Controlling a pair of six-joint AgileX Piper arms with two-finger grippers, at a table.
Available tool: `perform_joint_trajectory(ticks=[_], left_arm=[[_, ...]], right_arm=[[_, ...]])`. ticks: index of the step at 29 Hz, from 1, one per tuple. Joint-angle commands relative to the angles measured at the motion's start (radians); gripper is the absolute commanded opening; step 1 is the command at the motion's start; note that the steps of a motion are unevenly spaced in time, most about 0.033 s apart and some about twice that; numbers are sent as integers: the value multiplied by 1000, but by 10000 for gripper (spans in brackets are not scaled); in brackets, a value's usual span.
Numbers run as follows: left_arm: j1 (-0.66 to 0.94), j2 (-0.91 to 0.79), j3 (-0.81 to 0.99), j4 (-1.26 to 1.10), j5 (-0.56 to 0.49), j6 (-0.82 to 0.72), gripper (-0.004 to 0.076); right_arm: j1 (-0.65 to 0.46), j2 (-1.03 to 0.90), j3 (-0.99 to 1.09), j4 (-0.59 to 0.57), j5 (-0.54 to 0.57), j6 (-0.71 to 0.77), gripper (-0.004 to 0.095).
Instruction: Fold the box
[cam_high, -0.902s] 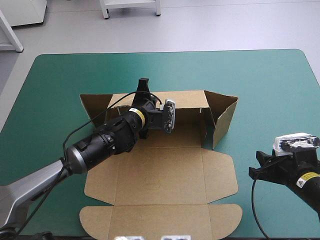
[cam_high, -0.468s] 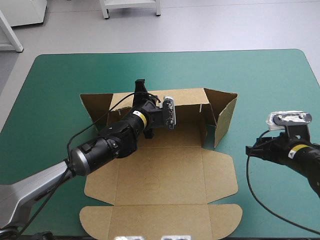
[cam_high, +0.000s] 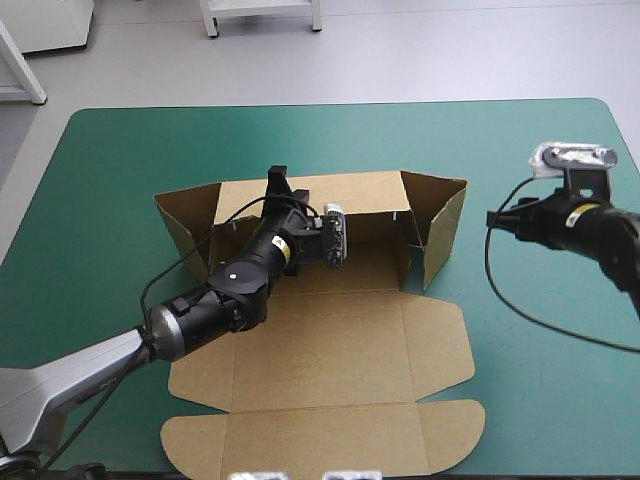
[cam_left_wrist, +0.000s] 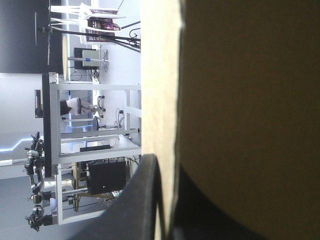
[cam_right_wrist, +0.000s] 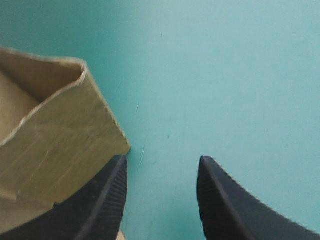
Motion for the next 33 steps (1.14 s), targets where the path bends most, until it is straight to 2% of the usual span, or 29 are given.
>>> perform_joint_trajectory(ticks=[1,4,6,11,14,24,30,33], left_arm=[[0,-20,-2,-46,65,-37,-8],[0,-20,-2,-46,51,-37,-8],[0,-20,-2,-43,41,-37,-8],[0,-20,6,-15,-3,-37,-8],[0,-20,9,-21,4,-37,-8],[0,-20,9,-20,44,-39,-8],[0,-20,9,-20,44,-39,-8],[0,-20,9,-20,44,-39,-8]], right_arm=[[-98,82,-158,106,-70,-98,418],[-140,208,-295,252,-20,-230,418],[-134,295,-395,294,34,-263,418],[-84,477,-587,300,102,-254,418],[-57,554,-661,305,133,-245,418],[40,624,-677,263,196,-259,414],[51,615,-650,248,276,-272,414],[51,575,-593,261,260,-293,414]])
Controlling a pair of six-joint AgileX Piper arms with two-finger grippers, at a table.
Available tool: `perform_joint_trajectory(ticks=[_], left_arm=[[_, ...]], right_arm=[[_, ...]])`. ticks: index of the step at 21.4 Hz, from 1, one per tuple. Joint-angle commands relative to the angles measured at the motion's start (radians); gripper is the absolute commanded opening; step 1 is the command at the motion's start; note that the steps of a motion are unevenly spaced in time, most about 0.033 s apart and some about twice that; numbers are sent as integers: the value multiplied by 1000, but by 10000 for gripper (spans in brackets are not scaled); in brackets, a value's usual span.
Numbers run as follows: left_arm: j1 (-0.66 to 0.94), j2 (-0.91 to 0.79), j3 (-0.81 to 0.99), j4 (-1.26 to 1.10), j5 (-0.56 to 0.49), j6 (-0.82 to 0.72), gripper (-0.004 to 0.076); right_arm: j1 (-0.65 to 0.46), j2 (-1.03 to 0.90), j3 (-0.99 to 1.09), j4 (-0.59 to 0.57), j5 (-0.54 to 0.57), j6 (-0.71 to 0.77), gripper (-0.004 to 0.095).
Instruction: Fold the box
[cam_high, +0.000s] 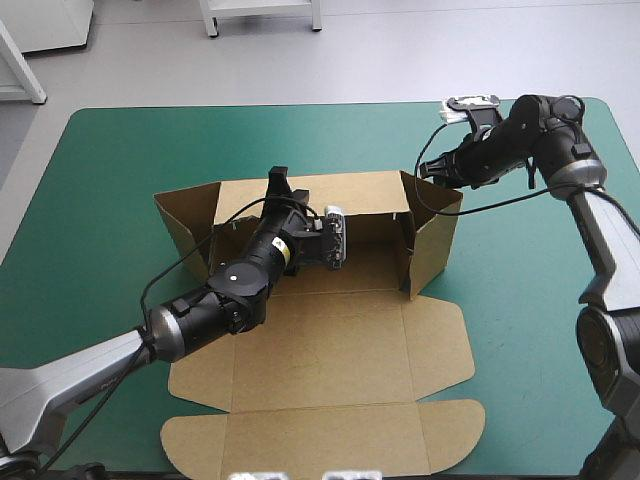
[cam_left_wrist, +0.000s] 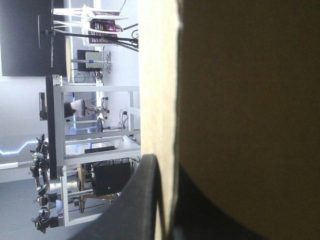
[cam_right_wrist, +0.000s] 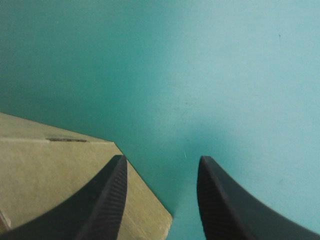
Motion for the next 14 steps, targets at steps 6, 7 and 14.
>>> perform_joint_trajectory(ticks=[6,7,14], left_arm=[[0,-20,-2,-52,48,-29,-8],[0,-20,-2,-52,48,-29,-8],[0,-20,-2,-52,48,-29,-8]], right_arm=[[-2,-278,322,130,-285,-161,414],[-2,-324,400,211,-355,-239,414],[-1,-504,734,512,-552,-554,414]])
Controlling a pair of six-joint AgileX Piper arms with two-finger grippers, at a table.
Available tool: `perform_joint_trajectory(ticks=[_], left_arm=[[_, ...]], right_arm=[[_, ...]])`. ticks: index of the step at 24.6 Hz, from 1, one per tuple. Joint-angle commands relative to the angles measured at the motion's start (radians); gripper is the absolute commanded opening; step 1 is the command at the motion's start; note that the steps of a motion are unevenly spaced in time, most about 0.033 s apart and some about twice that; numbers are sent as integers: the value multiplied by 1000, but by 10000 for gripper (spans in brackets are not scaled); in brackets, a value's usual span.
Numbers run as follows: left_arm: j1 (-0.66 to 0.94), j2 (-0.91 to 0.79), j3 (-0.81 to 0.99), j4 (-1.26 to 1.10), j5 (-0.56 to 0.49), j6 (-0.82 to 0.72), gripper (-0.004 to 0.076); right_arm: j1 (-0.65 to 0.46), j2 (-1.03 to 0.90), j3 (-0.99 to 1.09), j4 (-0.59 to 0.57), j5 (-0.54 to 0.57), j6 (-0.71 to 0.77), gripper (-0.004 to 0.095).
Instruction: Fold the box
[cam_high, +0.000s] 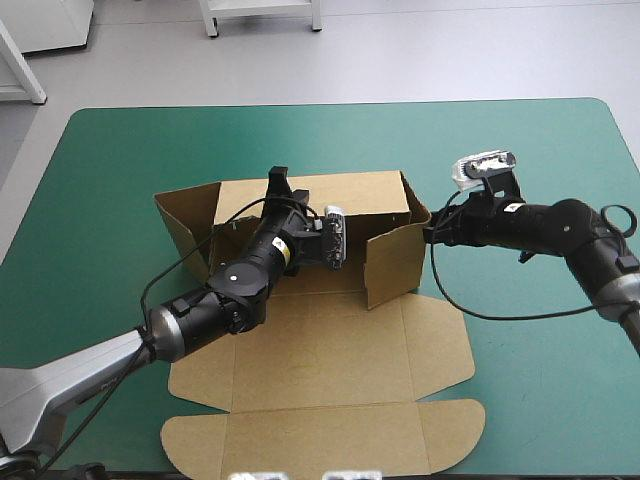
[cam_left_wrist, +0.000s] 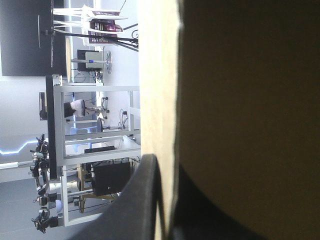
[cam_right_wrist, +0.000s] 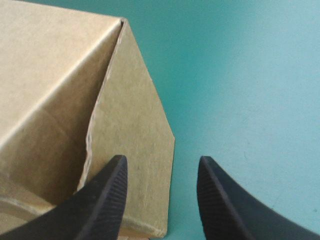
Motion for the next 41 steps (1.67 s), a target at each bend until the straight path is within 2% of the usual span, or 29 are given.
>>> perform_joint_trajectory(ticks=[1,8,16,18,21,23,24,27,29,33,35,41], left_arm=[[0,-20,-3,-52,46,-27,-8],[0,-20,-3,-54,42,-23,-8],[0,-20,-3,-54,42,-23,-8],[0,-20,-3,-54,42,-23,-8],[0,-20,-3,-54,42,-23,-8],[0,-20,-3,-53,42,-23,-8],[0,-20,-3,-53,42,-23,-8],[0,-20,-3,-53,42,-23,-8],[0,-20,-3,-53,46,-23,-8],[0,-20,-6,-61,60,-25,-8],[0,-17,-9,-61,60,-30,-8],[0,-4,-45,-63,54,-78,-8]], right_arm=[[-1,-76,50,73,-68,-85,414],[0,-122,119,156,-66,-298,414],[0,-133,119,167,-12,-447,414],[2,-133,119,178,-27,-490,416],[2,-118,119,251,-38,-605,478],[4,-89,119,332,-13,-675,607],[24,-70,119,334,-13,-675,657],[76,-58,119,322,-31,-673,650],[116,-58,119,327,-87,-636,650],[161,-56,119,340,-188,-506,648],[176,-56,117,358,-243,-503,648],[237,-23,109,377,-311,-487,648]])
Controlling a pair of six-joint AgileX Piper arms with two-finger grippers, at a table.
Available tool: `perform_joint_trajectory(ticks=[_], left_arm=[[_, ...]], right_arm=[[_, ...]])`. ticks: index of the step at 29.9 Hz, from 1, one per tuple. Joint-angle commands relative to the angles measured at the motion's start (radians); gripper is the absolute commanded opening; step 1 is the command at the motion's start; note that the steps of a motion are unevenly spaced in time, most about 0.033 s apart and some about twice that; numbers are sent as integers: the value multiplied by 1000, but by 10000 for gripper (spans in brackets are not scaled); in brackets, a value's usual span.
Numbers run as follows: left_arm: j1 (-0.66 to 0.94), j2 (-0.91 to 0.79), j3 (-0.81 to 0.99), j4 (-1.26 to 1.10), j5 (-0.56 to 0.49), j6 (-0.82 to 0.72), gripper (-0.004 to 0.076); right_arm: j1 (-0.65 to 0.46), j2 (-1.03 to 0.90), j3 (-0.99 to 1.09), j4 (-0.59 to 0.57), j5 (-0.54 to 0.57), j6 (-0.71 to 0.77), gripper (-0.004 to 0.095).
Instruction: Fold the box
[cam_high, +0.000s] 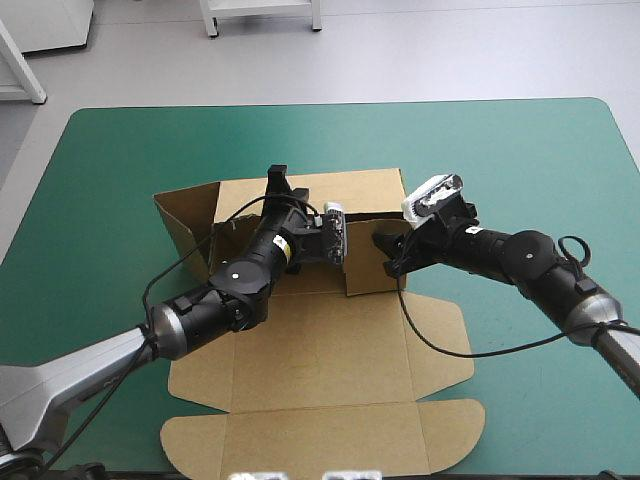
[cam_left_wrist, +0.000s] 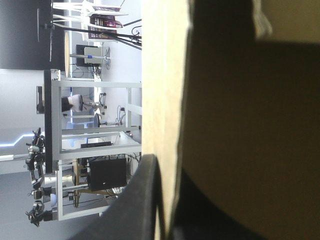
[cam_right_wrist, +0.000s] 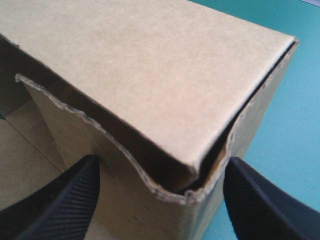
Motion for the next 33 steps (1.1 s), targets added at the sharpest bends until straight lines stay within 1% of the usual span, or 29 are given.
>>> perform_joint_trajectory(ticks=[1,3,9,14,19,25,27,28,31,33], left_arm=[[0,-13,-36,-63,43,-51,-8],[0,-9,-43,-62,43,-51,-8],[0,1,-43,-60,53,-39,-8],[0,1,-43,-42,51,-39,-8],[0,1,-43,-42,40,-39,-8],[0,1,-43,-41,-15,-30,-3],[0,1,-43,-43,-20,-30,43],[0,1,-43,-43,-20,-30,85],[-3,1,-43,-43,-20,-30,260],[-15,-2,-47,-51,-9,-32,397]], right_arm=[[29,-1,-37,39,-77,17,648],[41,9,-37,41,-108,30,636],[49,21,-37,41,-175,37,516],[49,21,-37,41,-189,37,423],[49,21,-37,41,-186,37,269],[49,21,-37,41,-168,37,62],[49,21,-37,41,-166,37,-19],[49,21,-37,41,-166,37,-17],[49,21,-37,41,-173,37,-17],[49,21,-37,48,-180,37,-17]])
